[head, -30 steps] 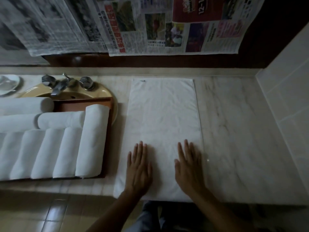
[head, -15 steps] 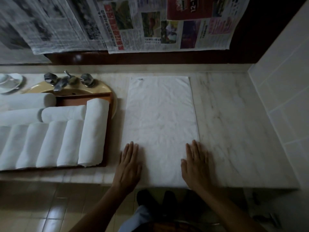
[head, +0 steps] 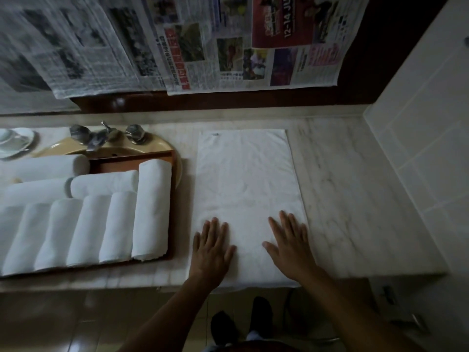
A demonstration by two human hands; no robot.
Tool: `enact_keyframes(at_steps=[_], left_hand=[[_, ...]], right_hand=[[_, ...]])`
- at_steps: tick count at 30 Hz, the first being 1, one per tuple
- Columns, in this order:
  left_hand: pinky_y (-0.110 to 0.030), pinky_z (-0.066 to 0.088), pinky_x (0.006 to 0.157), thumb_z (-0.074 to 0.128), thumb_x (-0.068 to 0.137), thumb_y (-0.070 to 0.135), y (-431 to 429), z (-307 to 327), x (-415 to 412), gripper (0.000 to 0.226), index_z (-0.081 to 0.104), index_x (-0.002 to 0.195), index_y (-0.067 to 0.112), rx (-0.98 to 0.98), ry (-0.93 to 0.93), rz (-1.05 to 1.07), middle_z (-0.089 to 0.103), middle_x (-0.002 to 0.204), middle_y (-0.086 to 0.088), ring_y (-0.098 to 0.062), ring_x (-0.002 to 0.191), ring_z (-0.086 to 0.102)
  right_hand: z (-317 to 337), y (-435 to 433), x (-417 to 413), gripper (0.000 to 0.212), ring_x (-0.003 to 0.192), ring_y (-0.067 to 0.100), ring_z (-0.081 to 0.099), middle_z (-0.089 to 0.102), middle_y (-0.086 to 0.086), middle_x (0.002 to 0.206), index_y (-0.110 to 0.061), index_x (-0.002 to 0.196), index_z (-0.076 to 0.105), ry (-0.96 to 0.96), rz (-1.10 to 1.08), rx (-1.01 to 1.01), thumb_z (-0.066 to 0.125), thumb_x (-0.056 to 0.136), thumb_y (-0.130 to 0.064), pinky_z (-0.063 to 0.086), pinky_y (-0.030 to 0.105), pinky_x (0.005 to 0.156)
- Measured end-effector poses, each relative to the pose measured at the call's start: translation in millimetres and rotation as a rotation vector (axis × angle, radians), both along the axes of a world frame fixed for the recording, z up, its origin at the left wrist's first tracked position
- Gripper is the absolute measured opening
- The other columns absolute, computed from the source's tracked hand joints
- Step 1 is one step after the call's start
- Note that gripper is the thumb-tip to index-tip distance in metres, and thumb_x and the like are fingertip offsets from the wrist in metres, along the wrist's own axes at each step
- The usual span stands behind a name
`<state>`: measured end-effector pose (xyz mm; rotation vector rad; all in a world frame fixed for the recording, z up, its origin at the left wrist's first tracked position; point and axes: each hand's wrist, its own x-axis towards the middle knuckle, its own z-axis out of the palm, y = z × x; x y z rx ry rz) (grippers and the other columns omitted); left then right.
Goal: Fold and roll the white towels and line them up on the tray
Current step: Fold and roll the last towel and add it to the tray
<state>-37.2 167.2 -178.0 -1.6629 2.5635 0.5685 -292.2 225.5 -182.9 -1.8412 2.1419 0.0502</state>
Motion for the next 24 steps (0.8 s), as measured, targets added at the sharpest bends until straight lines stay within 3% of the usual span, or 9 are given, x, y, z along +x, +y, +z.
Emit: enact_keyframes(at_steps=[5,8,12,16,20,24], left_hand=[[-0.044,-0.014,0.125,-0.022,0.081,0.079,1.0,6.5,1.7,0.097,-0.014,0.163,0.028,0.008,-0.037,-0.032,-0.026,0.168,-0.004,-0.024,0.155,-0.027],[-0.048,-0.007,0.128,-0.008,0.089,0.077,-0.3,7.1,-0.4,0.091,-0.011,0.164,0.026,0.008,-0.074,-0.038,-0.022,0.170,-0.007,-0.027,0.156,-0.023],[-0.050,0.007,0.126,0.016,0.097,0.065,-0.8,12.0,-6.5,0.082,0.014,0.165,0.019,0.021,-0.082,-0.005,0.005,0.172,-0.014,-0.034,0.159,0.001],[-0.055,0.028,0.119,0.044,0.097,0.054,-5.4,25.3,-28.0,0.070,0.041,0.154,0.015,-0.018,-0.009,0.099,0.038,0.161,-0.018,-0.040,0.151,0.031],[-0.048,0.017,0.125,0.045,0.103,0.053,-23.2,36.3,-71.3,0.064,0.034,0.158,0.022,0.008,0.035,0.118,0.027,0.167,-0.009,-0.030,0.155,0.019],[-0.045,0.025,0.123,0.045,0.103,0.053,-45.2,42.0,-126.7,0.059,0.040,0.154,0.023,-0.007,0.089,0.127,0.034,0.162,-0.006,-0.026,0.151,0.026]], right_hand=[[0.5,4.9,3.7,0.080,0.156,0.025,-0.020,-0.017,0.003,0.171,-0.035,0.164,-0.001,-0.008,-0.033,-0.020,0.013,0.095,-0.073,-0.005,0.052,0.126],[6.1,1.5,3.1,0.077,0.156,0.023,-0.021,-0.017,0.001,0.171,-0.035,0.164,0.001,-0.038,-0.046,-0.008,0.025,0.100,-0.070,-0.007,0.050,0.126],[16.7,-8.4,-1.8,0.073,0.158,0.023,-0.012,-0.006,0.000,0.173,-0.034,0.163,0.015,-0.130,-0.068,0.000,0.038,0.101,-0.064,-0.001,0.048,0.127],[23.3,-36.8,-21.7,0.066,0.157,0.026,0.009,0.017,0.004,0.170,-0.027,0.159,0.032,-0.202,-0.103,-0.125,0.048,0.102,-0.056,0.012,0.047,0.127],[28.7,-88.9,-60.9,0.056,0.148,0.035,0.033,0.039,0.016,0.160,-0.013,0.149,0.050,-0.259,-0.134,-0.212,0.062,0.099,-0.037,0.030,0.048,0.121],[36.9,-153.8,-104.1,0.054,0.147,0.034,0.033,0.039,0.017,0.159,-0.012,0.149,0.049,-0.243,-0.118,-0.185,0.061,0.100,-0.031,0.029,0.046,0.120]])
